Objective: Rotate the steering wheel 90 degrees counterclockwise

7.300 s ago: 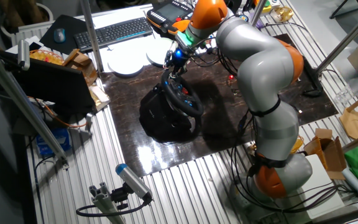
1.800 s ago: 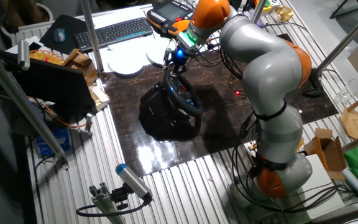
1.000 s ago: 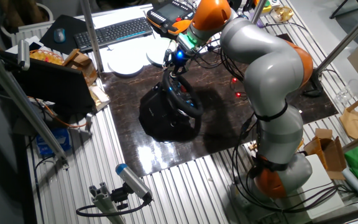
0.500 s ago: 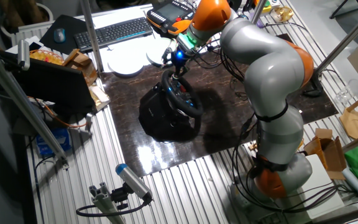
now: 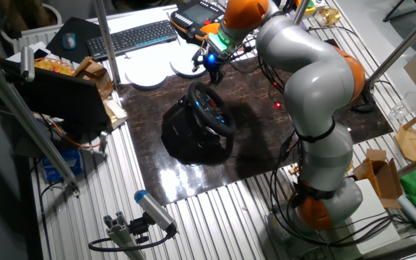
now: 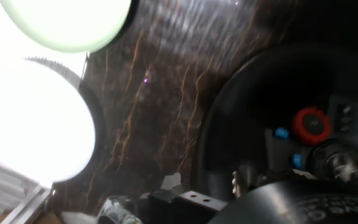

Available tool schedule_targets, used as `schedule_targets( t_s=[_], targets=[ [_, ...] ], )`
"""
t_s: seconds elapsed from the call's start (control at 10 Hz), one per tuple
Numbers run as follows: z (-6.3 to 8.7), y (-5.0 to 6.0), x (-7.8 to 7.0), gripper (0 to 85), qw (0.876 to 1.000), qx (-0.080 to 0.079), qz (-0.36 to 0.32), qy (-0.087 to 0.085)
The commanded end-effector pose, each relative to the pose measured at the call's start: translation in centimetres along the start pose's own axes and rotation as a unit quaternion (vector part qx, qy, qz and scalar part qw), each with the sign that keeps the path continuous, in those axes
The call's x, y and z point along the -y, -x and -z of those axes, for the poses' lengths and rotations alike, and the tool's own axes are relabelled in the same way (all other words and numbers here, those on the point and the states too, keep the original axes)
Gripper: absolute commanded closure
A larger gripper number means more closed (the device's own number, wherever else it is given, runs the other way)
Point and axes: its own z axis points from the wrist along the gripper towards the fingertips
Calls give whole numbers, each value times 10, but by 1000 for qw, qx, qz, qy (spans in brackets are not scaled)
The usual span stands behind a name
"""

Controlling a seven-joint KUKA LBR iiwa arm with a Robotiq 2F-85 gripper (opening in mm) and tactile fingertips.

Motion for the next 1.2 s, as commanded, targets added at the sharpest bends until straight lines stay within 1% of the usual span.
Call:
schedule_targets(
  t_s=[0.0,0.1,0.2,0.3,0.4,0.5,0.7,0.8,1.0,1.1],
  targets=[
    [5,9,4,297,1000,9,9,-3],
    [12,21,13,433,1000,14,26,-4],
    [16,30,19,553,999,25,42,-7],
    [21,35,23,743,998,40,54,-14],
    [25,36,26,843,996,57,66,-23],
    [31,39,31,843,994,69,80,-29],
    [41,43,43,843,992,71,103,-32],
    [44,42,48,843,989,78,120,-38],
    [50,38,57,843,982,98,150,-52],
    [51,37,62,843,977,110,170,-63]
  ],
)
